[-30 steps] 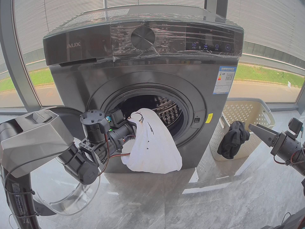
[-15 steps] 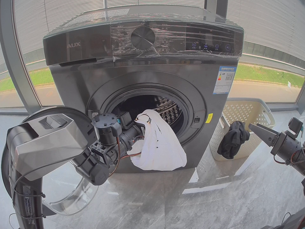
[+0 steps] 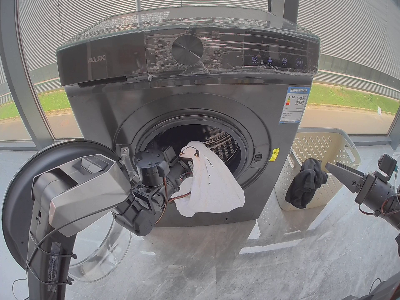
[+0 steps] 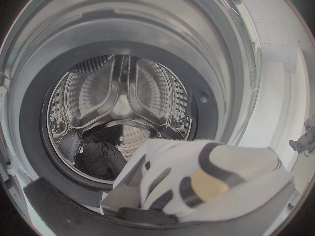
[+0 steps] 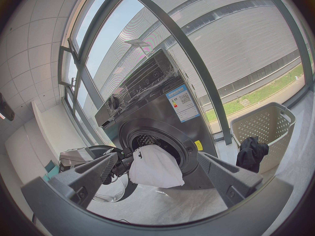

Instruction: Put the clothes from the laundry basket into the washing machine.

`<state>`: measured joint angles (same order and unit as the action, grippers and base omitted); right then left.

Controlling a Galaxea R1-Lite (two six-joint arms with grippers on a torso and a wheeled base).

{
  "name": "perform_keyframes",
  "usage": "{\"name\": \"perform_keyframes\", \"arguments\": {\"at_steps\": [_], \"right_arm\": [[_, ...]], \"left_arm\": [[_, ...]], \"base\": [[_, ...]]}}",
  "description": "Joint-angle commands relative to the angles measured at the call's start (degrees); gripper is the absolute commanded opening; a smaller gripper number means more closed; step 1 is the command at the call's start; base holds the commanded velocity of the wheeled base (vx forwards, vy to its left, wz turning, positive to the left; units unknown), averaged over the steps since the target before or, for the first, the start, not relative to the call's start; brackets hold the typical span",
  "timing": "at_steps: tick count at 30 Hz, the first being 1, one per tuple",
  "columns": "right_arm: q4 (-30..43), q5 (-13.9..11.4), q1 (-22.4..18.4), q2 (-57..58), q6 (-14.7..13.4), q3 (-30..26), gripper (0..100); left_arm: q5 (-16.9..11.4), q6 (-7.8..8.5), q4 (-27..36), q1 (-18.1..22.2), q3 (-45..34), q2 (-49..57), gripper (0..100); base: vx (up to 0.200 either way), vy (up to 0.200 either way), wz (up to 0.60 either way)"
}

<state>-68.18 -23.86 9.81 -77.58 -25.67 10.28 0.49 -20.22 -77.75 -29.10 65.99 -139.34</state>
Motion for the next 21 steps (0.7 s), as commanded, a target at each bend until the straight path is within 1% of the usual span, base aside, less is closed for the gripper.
{"name": "perform_keyframes", "arguments": {"at_steps": [1, 9, 17, 18, 21], "right_arm": [[-0.02, -0.49, 0.03, -0.11, 0.10, -0.08, 100], [-0.02, -0.49, -0.06, -0.11, 0.19, -0.26, 100], [-0.02, -0.49, -0.06, -0.20, 0.54, -0.26, 100], [-0.02, -0.58, -0.06, -0.20, 0.54, -0.35, 100], [-0.02, -0.66, -0.06, -0.29, 0.54, -0.26, 100]], "left_arm": [[0.48, -0.52, -0.03, 0.18, 5.56, -3.31, 0], [0.57, -0.25, -0.12, 1.15, 13.38, -6.12, 0], [0.65, -0.25, -0.03, 2.47, 14.34, -8.32, 0], [0.65, -0.34, -0.03, 3.17, 15.05, -8.67, 0], [0.57, -0.34, -0.03, 3.43, 16.89, -9.55, 0]], "base": [[0.000, 0.000, 0.00], [0.000, 0.000, 0.00], [0.000, 0.000, 0.00], [0.000, 0.000, 0.00], [0.000, 0.000, 0.00]]}}
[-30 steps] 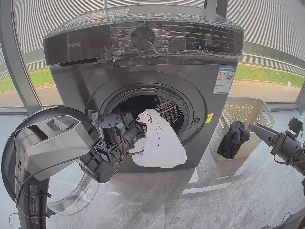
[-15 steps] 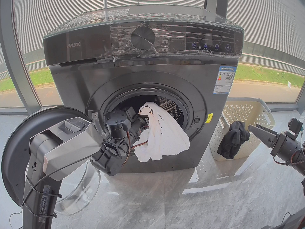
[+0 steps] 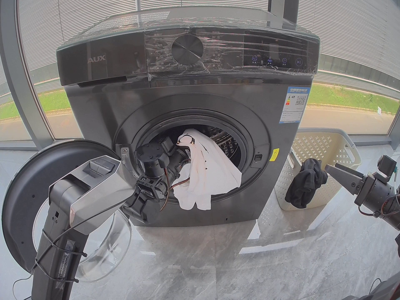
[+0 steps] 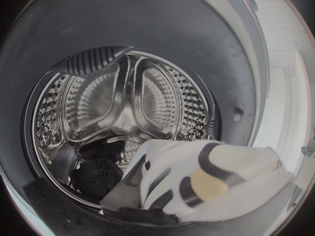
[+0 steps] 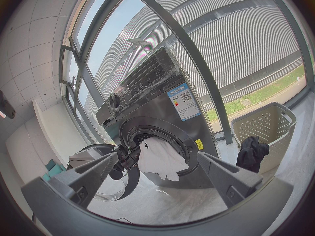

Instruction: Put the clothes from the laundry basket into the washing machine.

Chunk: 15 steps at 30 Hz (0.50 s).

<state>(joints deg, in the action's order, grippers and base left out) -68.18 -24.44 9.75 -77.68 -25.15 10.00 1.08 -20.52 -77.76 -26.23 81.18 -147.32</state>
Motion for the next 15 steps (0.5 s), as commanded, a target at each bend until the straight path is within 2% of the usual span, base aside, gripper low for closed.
{"name": "perform_keyframes", "arguments": {"at_steps": [1, 15], "right_arm": [[-0.02, -0.08, 0.00, -0.19, 0.01, 0.02, 100], [-0.02, -0.08, -0.08, -0.54, 0.36, -0.06, 100]], "left_arm": [[-0.03, -0.05, -0.02, 0.57, 2.67, -1.83, 0], [-0.03, -0.14, -0.02, 0.48, 15.41, -5.17, 0]], "base": [[0.000, 0.000, 0.00], [0.000, 0.000, 0.00]]}}
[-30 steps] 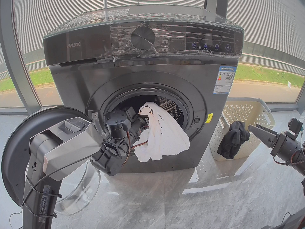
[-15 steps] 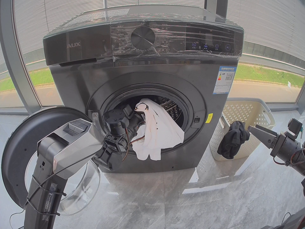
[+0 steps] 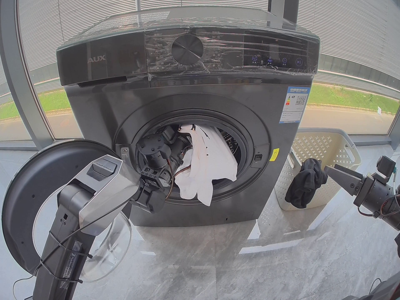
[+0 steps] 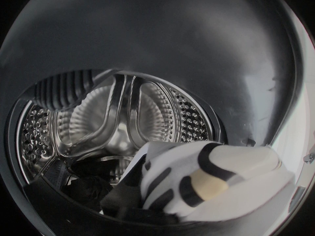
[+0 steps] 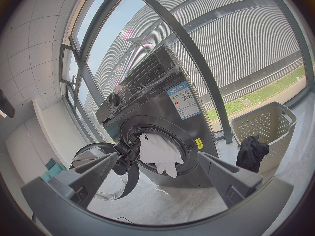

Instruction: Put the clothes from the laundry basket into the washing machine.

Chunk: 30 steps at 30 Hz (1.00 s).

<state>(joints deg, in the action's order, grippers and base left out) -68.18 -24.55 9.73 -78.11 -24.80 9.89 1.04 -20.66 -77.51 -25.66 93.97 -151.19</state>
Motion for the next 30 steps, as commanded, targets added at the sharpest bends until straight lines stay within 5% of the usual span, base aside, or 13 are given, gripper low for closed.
{"name": "perform_keyframes", "arguments": {"at_steps": [1, 17, 30], "right_arm": [[-0.02, 0.03, -0.15, -0.12, 0.01, 0.05, 100], [-0.02, -0.06, -0.15, -0.29, 0.01, -0.04, 100], [-0.02, -0.06, -0.15, -0.82, 0.01, -0.04, 100]], "left_arm": [[0.02, 0.01, -0.28, 0.00, 2.98, -1.48, 0], [0.63, 0.01, -0.19, 4.39, 5.35, -3.41, 0], [0.37, 0.10, -0.36, 3.86, 7.46, -2.27, 0]], "base": [[0.000, 0.000, 0.00], [0.000, 0.000, 0.00], [0.000, 0.000, 0.00]]}}
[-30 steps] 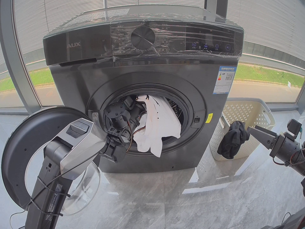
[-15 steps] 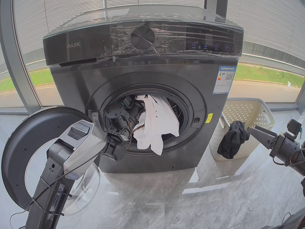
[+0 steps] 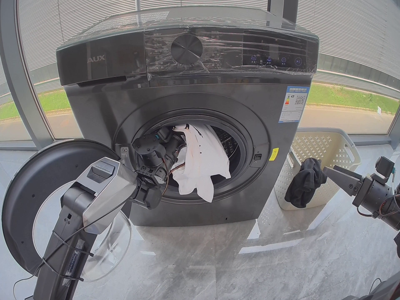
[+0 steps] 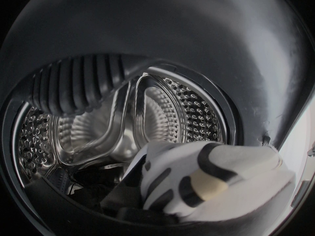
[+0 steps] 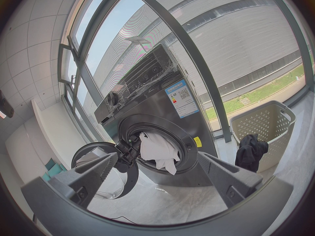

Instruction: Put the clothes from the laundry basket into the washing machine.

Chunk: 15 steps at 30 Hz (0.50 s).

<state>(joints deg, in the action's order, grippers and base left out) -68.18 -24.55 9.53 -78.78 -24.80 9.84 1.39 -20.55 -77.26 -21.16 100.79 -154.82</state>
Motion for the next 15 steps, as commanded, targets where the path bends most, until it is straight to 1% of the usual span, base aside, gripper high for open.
{"name": "perform_keyframes", "arguments": {"at_steps": [1, 5, 9, 10, 12, 15], "right_arm": [[-0.02, -0.06, 0.05, -0.15, 0.01, 0.01, 100], [-0.02, -0.06, -0.04, -0.24, 0.01, 0.01, 100], [-0.02, -0.06, -0.04, -0.24, 0.01, 0.09, 100], [-0.02, -0.06, -0.04, -0.24, 0.01, 0.09, 100], [-0.02, -0.06, -0.04, -0.33, 0.01, 0.09, 100], [-0.02, -0.06, -0.04, -0.33, 0.01, 0.27, 100]], "left_arm": [[-0.07, 0.07, -0.52, -1.16, 0.55, 1.36, 0], [-0.16, 0.25, 0.54, -2.13, 0.37, 0.22, 0], [-0.16, 0.87, 5.11, -1.60, 0.19, -0.57, 0], [-0.16, 1.31, 5.90, -1.60, 0.11, -0.57, 0], [-0.16, 1.74, 6.25, -1.86, -0.42, -0.39, 0], [-0.16, 1.83, 6.42, -2.74, -1.56, -0.39, 0]], "base": [[0.000, 0.000, 0.00], [0.000, 0.000, 0.00], [0.000, 0.000, 0.00], [0.000, 0.000, 0.00], [0.000, 0.000, 0.00], [0.000, 0.000, 0.00]]}}
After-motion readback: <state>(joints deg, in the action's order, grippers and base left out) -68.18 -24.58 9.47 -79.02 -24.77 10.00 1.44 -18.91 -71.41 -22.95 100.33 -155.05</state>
